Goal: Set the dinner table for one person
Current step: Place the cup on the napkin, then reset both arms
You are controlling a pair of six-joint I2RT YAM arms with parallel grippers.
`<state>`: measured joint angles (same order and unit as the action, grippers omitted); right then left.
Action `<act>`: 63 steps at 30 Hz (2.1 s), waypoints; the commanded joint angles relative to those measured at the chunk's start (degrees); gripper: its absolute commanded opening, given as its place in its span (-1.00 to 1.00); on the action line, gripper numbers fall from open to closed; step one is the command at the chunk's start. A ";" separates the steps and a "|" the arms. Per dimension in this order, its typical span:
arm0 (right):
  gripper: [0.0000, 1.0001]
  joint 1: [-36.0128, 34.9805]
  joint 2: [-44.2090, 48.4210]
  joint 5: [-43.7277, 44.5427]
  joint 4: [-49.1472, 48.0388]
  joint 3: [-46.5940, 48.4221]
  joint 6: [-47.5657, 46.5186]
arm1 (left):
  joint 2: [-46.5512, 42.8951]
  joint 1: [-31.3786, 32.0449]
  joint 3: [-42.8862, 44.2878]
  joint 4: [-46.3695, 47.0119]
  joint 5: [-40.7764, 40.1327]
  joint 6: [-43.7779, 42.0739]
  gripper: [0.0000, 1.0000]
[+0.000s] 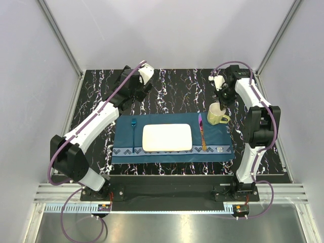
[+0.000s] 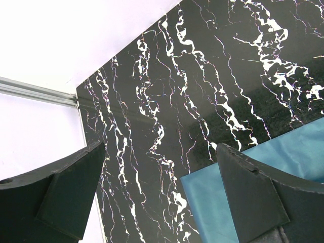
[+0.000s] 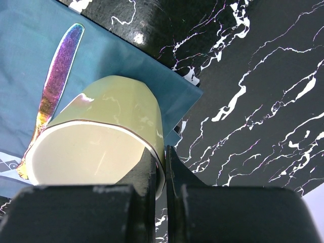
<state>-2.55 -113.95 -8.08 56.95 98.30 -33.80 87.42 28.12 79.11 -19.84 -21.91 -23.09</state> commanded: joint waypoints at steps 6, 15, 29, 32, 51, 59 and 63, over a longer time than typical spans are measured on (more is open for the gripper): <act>-0.61 -0.09 0.57 -1.50 -1.84 -1.09 0.14 | -0.49 -0.26 2.19 2.61 -0.85 -0.29 0.97; -0.35 0.00 1.27 -1.77 -1.31 -0.57 -0.12 | -0.14 -0.17 2.80 2.35 -0.76 0.15 0.97; 0.32 -0.09 1.80 -2.03 2.99 4.87 -1.27 | -0.05 -0.26 3.07 2.17 -0.50 0.42 0.97; 0.51 -0.18 1.89 -1.94 4.57 6.81 -1.35 | 0.03 -0.17 3.15 2.08 -0.41 0.50 0.97; 1.00 0.00 -5.47 19.75 1.86 54.23 15.68 | 1.09 -2.01 6.75 2.17 -3.14 4.36 0.98; 1.00 -0.18 -3.21 15.39 -11.50 63.67 35.27 | 4.69 -4.74 17.99 -0.38 -3.66 10.96 0.97; 0.99 -0.35 -5.58 9.59 -10.98 70.79 41.88 | 6.18 -5.27 22.31 -1.70 -4.19 14.83 0.98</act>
<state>-2.52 -119.13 6.35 50.02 165.51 -0.78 92.64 23.05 96.86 -21.91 -24.53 -12.73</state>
